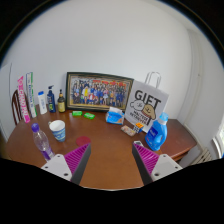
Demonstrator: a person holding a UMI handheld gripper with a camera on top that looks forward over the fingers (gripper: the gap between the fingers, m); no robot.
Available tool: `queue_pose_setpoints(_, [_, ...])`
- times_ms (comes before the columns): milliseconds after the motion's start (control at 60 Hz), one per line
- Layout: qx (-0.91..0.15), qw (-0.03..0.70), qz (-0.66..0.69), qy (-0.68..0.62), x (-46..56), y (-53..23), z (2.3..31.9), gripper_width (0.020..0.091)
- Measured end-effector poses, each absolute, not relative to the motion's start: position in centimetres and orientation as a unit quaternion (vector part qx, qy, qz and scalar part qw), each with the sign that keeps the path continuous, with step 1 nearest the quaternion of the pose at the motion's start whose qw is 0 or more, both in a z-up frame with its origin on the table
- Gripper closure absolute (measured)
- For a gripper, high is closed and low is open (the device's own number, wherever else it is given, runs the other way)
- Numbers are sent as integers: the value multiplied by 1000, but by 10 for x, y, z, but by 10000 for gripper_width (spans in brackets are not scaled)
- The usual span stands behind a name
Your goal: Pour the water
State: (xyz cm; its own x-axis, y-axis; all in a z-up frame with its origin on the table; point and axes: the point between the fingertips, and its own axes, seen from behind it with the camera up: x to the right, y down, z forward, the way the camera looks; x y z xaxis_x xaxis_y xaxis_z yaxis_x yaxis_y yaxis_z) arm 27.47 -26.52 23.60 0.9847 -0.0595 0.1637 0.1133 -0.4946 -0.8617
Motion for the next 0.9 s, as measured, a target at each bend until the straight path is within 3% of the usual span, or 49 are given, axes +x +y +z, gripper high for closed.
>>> queue_pose_setpoints(233, [-865, 494, -79, -28, 257, -290, 201, 251])
queue_pose_setpoints(483, [-869, 492, -2, -59, 147, -311, 143, 240])
queue_pose_setpoints(750, [-839, 538, 45, -60, 31, -255, 108, 247])
queue_pose_setpoints(900, [-829, 558, 44, -26, 14, -214, 89, 313])
